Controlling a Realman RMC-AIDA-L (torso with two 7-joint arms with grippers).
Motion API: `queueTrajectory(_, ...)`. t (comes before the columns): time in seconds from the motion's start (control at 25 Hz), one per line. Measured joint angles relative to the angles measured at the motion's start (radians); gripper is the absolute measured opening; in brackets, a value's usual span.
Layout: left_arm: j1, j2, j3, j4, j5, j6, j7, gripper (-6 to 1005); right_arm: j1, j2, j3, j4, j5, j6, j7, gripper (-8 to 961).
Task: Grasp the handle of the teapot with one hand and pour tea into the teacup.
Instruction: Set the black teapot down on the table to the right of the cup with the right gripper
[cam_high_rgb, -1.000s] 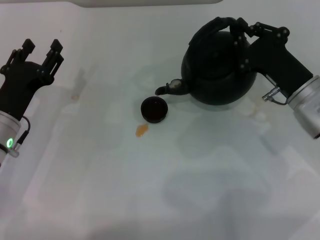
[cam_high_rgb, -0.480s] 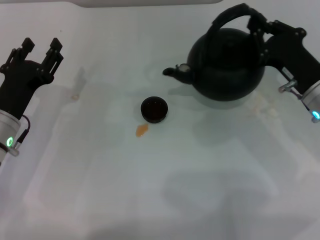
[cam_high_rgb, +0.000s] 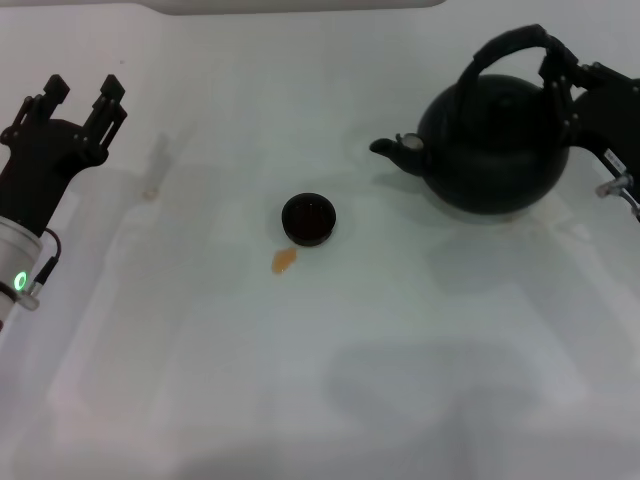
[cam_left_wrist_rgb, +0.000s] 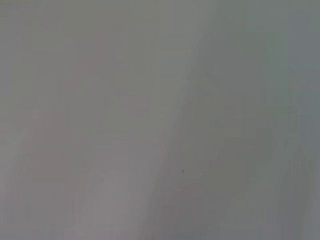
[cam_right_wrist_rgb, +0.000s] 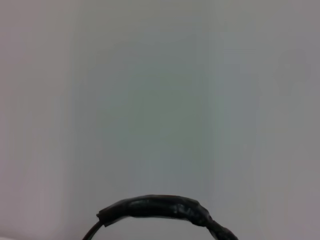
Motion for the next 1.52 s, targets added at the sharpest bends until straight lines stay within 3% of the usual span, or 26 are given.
queueTrajectory(1.52, 0.007, 0.000, -0.002, 0.003, -0.009, -0.007, 0.000, 729, -0.024, 0.003, -0.014, 0.024, -0.008, 0.017, -0.007, 153)
